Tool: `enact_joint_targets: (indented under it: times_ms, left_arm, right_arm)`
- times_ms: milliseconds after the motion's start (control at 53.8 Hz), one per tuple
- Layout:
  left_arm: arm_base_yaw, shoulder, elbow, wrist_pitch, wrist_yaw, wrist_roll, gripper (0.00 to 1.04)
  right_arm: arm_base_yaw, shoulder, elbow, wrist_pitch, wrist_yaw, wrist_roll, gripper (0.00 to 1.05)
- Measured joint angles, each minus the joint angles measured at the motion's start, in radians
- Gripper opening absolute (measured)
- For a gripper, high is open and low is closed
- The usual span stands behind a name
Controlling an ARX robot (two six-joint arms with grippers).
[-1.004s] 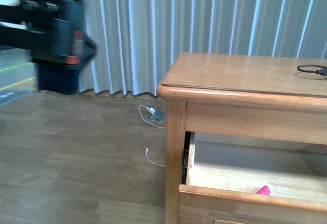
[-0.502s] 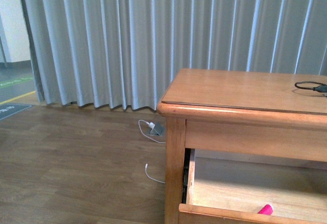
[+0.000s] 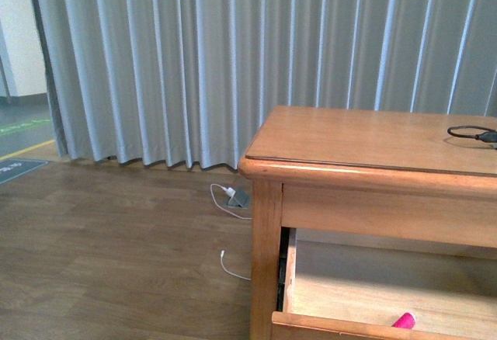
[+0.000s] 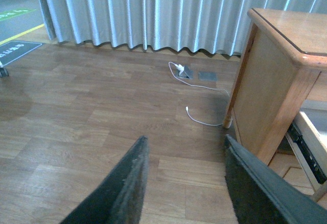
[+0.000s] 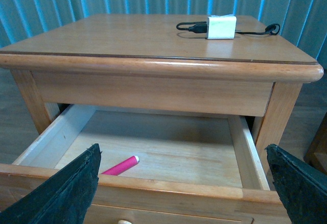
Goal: Place pink marker in drawer with both arms
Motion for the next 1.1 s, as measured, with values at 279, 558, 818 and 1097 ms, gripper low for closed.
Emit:
enact_joint_targets:
  times_ms: [279,558,818,1097]
  left_arm:
    - [0.000,-0.142,-0.055,-0.101,0.001,0.005,0.04]
    - [0.000,-0.203,-0.085,-0.111,0.000,0.006,0.04]
    - [0.000,-0.249,-0.117,-0.109,0.001,0.007,0.04]
    - [0.000,-0.252,-0.117,-0.109,0.000,0.007,0.04]
  right_arm:
    - [0.000,0.000,0.000,0.000,0.000,0.000,0.96]
    - [0.000,0.000,0.000,0.000,0.000,0.000,0.96]
    - [0.000,0.000,0.000,0.000,0.000,0.000,0.96]
    - [0.000,0.000,-0.001,0.000,0.000,0.000,0.96]
